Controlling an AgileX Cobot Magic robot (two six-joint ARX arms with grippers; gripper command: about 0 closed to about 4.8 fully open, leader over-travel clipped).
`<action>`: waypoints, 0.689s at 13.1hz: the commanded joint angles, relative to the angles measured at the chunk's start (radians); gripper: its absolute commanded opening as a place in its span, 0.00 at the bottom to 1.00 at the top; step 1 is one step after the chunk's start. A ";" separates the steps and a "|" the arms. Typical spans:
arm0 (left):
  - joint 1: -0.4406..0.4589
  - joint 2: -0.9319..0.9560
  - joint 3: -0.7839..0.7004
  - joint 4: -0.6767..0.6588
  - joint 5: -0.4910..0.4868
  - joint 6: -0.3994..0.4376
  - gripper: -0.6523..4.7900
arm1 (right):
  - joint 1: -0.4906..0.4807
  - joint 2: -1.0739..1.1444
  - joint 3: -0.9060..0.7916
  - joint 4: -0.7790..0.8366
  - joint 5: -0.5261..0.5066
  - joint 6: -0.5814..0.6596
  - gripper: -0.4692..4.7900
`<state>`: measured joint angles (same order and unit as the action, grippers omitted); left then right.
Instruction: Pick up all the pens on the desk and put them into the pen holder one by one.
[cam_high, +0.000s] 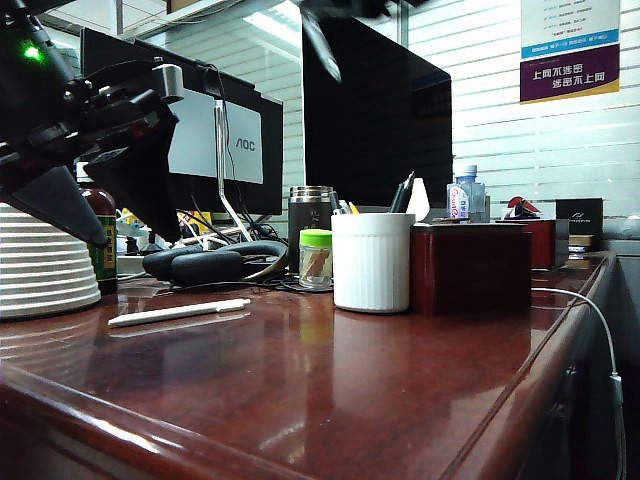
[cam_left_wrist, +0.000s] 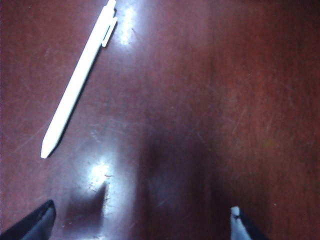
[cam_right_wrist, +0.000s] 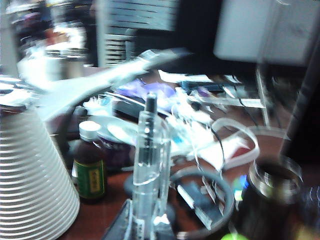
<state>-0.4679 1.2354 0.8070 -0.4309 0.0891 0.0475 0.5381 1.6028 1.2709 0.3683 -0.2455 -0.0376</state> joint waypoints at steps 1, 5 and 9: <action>0.000 -0.003 0.002 0.010 -0.025 -0.002 1.00 | -0.032 0.001 -0.138 0.219 0.051 0.091 0.08; 0.000 -0.003 0.002 0.043 -0.026 -0.002 1.00 | -0.035 0.014 -0.278 0.273 0.068 0.026 0.08; 0.000 -0.003 0.002 0.059 -0.045 0.005 1.00 | -0.035 0.125 -0.285 0.364 0.069 0.001 0.08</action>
<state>-0.4667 1.2350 0.8070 -0.3809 0.0479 0.0517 0.5018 1.7180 0.9833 0.6659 -0.1780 -0.0185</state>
